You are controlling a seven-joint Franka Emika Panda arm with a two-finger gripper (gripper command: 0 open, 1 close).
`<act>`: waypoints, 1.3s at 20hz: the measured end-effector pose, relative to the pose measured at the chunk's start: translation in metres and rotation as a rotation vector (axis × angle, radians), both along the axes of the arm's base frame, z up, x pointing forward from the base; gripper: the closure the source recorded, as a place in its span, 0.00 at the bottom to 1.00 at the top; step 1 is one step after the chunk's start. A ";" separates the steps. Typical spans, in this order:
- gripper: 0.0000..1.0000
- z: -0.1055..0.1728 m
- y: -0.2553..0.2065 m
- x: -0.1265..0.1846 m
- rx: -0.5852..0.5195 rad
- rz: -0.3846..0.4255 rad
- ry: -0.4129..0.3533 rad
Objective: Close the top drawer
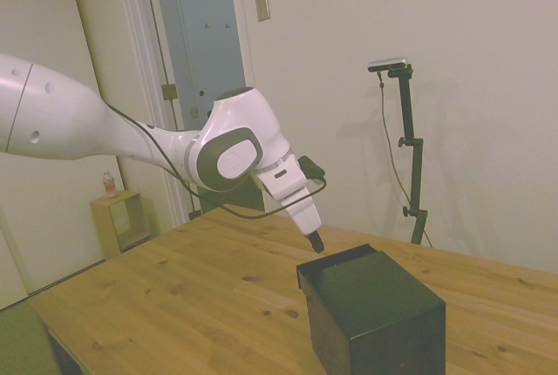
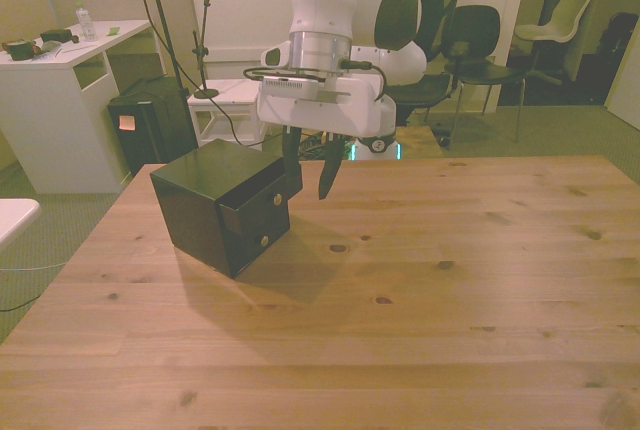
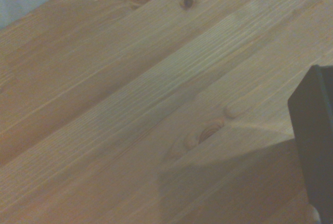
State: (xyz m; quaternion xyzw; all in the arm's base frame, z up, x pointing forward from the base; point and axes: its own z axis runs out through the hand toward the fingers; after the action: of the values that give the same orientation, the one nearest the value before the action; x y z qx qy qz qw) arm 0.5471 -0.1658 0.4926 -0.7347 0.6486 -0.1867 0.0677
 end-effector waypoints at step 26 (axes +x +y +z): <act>1.00 -0.004 -0.057 -0.013 -0.024 -0.251 0.085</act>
State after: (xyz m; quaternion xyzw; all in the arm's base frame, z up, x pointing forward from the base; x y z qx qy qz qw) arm 0.5338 -0.2226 0.4890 -0.6559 0.7354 -0.1701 0.0074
